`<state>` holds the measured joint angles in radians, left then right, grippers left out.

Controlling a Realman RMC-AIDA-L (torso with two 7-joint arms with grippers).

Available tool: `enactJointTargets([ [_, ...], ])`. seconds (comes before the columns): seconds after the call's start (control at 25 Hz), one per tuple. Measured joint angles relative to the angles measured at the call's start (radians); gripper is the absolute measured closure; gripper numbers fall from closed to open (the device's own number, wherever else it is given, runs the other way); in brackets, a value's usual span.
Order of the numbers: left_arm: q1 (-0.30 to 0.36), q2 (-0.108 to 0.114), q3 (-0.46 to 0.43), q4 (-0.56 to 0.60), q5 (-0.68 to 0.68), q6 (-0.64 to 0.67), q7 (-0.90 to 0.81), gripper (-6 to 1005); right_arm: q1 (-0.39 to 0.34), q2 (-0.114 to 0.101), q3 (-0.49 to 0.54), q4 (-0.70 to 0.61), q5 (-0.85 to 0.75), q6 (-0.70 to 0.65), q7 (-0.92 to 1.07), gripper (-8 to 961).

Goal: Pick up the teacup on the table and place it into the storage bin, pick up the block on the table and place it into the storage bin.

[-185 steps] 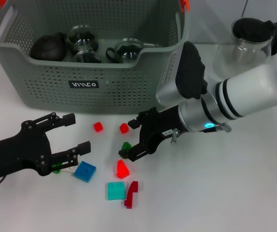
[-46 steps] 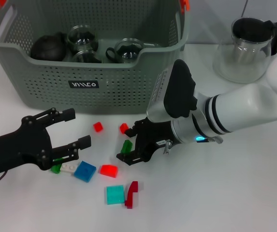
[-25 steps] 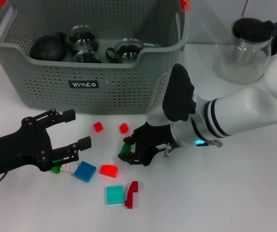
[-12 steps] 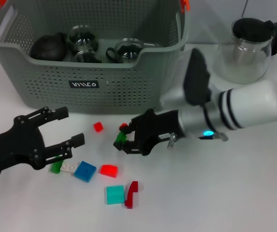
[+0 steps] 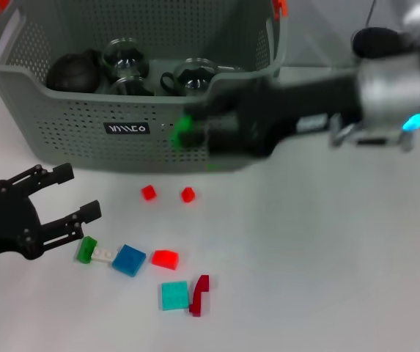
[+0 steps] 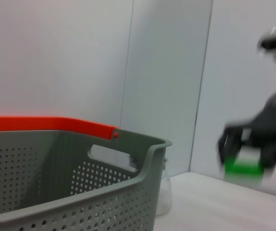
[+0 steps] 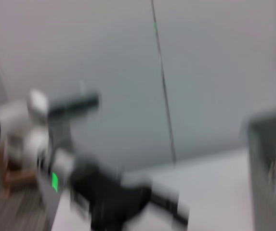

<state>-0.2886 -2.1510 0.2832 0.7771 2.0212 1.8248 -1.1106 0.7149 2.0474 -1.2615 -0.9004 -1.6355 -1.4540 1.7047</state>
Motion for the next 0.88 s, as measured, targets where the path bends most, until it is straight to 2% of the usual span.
enactJointTargets([
  [0.16, -0.009, -0.001, 0.005, -0.005, 0.0, 0.001, 0.0, 201, 0.055, -0.002, 0.141, -0.093, 0.002, -0.044, 0.072, 492],
  [0.36, -0.027, -0.004, 0.01, -0.012, 0.0, 0.002, -0.003, 201, 0.19, -0.027, 0.237, -0.099, -0.074, 0.022, 0.181, 483],
  [0.52, -0.036, -0.002, 0.01, -0.017, 0.0, 0.004, -0.009, 201, 0.265, -0.015, 0.28, -0.099, -0.247, 0.144, 0.245, 476],
  [0.68, -0.037, -0.002, 0.01, -0.018, -0.001, 0.012, -0.01, 202, 0.289, -0.002, 0.275, -0.098, -0.335, 0.18, 0.257, 469],
  [0.88, -0.038, -0.001, 0.01, -0.018, -0.002, 0.017, -0.01, 202, 0.259, 0.0, 0.272, -0.14, -0.287, 0.11, 0.22, 308],
])
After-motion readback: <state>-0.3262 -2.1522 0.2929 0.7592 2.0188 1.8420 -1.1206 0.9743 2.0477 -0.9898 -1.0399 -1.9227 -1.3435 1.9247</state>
